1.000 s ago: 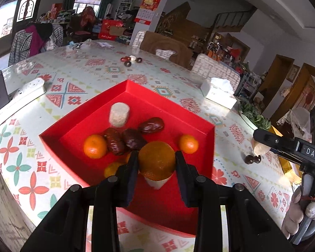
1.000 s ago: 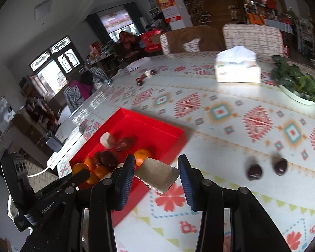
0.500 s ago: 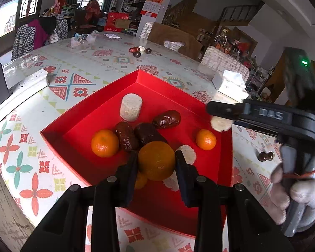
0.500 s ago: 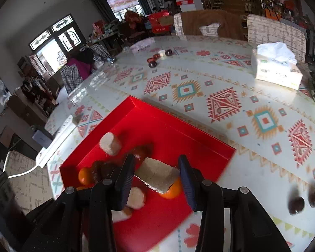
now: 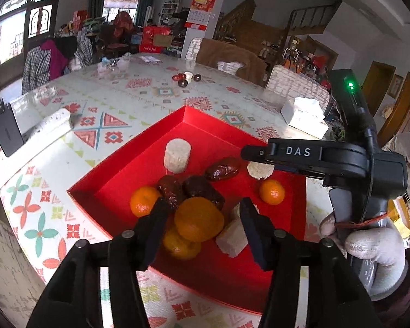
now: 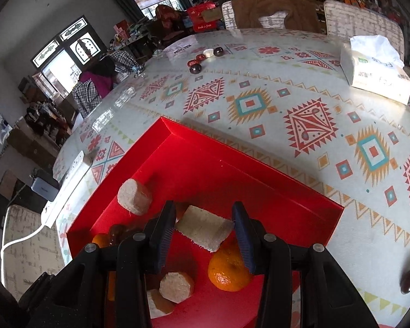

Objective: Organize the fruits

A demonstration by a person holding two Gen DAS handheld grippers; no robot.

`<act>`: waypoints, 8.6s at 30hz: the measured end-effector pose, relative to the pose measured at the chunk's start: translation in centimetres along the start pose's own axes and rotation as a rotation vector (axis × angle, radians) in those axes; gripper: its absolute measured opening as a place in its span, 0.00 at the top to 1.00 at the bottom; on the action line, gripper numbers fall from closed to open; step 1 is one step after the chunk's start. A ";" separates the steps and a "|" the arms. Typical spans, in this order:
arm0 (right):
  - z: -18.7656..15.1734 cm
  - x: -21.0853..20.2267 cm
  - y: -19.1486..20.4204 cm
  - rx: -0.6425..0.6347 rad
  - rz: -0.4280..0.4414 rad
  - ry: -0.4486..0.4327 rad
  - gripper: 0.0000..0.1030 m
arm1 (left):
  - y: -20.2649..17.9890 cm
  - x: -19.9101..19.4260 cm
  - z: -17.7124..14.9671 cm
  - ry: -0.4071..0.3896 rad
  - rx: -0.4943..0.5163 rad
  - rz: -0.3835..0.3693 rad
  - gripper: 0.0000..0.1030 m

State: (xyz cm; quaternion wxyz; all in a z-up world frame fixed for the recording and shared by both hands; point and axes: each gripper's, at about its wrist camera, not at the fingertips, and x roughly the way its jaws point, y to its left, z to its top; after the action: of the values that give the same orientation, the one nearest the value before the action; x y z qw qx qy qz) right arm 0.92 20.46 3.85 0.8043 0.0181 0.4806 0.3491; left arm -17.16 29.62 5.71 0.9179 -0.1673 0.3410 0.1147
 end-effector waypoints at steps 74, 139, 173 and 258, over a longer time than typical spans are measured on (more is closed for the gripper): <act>-10.0 -17.1 -23.7 0.290 -0.171 -0.197 0.44 | -16.4 -1.6 -5.0 0.049 0.310 -0.071 0.21; -9.8 -16.6 -24.2 0.285 -0.194 -0.234 0.70 | -25.2 7.4 -3.2 0.111 0.411 -0.181 0.75; -7.7 -13.1 -7.2 -0.020 -0.074 -0.180 0.70 | -2.2 -0.6 -0.5 0.008 -0.027 -0.071 0.75; -15.8 -15.5 -4.7 0.014 -0.093 -0.290 0.30 | -9.6 -6.1 -3.1 -0.216 0.133 0.266 0.03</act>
State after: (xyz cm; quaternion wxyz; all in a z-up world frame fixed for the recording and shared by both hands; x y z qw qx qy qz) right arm -13.48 3.08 5.48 0.8804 0.0517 0.3621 0.3018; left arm -20.34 19.00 9.74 0.9350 -0.0465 0.2663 0.2297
